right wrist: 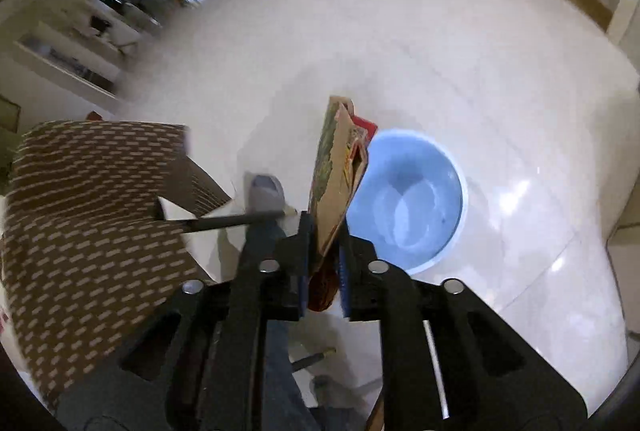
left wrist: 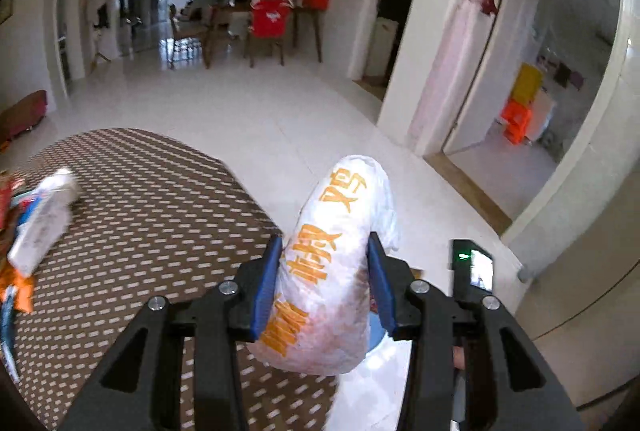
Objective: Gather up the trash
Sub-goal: 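Carry the white bag with the left gripper while the right drops the box into the blue bucket, then open the left gripper over the blue bucket to drop the white bag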
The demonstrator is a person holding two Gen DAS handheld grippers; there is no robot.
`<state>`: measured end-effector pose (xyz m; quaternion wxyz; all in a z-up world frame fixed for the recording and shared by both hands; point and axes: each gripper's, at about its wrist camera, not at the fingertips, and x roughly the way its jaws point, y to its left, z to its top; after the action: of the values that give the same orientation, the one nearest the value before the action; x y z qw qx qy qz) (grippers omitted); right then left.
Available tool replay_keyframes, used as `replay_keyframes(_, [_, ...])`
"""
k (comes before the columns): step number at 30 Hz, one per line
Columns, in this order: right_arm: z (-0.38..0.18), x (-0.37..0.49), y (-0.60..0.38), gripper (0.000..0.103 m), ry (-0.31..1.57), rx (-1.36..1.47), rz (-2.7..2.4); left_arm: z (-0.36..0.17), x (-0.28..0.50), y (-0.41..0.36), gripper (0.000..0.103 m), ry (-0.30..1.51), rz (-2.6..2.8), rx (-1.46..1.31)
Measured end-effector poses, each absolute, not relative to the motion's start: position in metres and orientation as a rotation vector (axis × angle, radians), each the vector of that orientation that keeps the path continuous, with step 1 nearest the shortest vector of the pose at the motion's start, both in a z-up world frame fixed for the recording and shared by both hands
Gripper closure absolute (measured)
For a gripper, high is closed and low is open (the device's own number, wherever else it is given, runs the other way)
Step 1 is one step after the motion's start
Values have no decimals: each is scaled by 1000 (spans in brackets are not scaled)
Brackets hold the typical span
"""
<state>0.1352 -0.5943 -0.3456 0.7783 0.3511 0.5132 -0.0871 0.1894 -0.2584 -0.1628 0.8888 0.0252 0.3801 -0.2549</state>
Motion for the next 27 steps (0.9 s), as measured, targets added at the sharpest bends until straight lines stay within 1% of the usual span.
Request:
replay_keyframes(1, [-350, 136, -599, 41, 1107, 776, -191, -167, 194, -266, 61, 803, -534, 60])
replay_keyframes(2, [-355, 134, -605, 32, 1102, 788, -194, -172, 197, -275, 61, 817, -538, 70])
replay_keyframes(4, [-356, 126, -616, 32, 1088, 818, -216, -184, 208, -292, 61, 854, -552, 85])
replay_keyframes(7, [-342, 113, -631, 29, 1027, 858, -249, -199, 220, -317, 61, 900, -572, 105])
replay_keyframes(12, [-293, 87, -659, 25, 881, 856, -305, -228, 233, -357, 61, 984, -608, 141])
replay_keyframes(14, [-269, 74, -667, 22, 818, 847, -321, -244, 242, -373, 61, 1031, -617, 154])
replay_keyframes(18, [-236, 64, -668, 20, 743, 822, -324, -271, 256, -397, 60, 1100, -619, 185])
replay_keyframes(20, [-228, 61, -664, 19, 718, 815, -322, -283, 264, -401, 54, 1148, -619, 190])
replay_keyframes(21, [-224, 59, -662, 18, 704, 808, -323, -288, 267, -401, 43, 1174, -617, 185])
replay_keyframes(22, [-221, 57, -662, 17, 695, 801, -324, -291, 268, -402, 27, 1183, -611, 180])
replay_keyframes(24, [-219, 65, -665, 15, 691, 794, -324, -292, 267, -399, 17, 1177, -589, 170])
replay_keyframes(27, [-225, 67, -664, 11, 711, 797, -319, -289, 268, -394, 15, 1168, -564, 159])
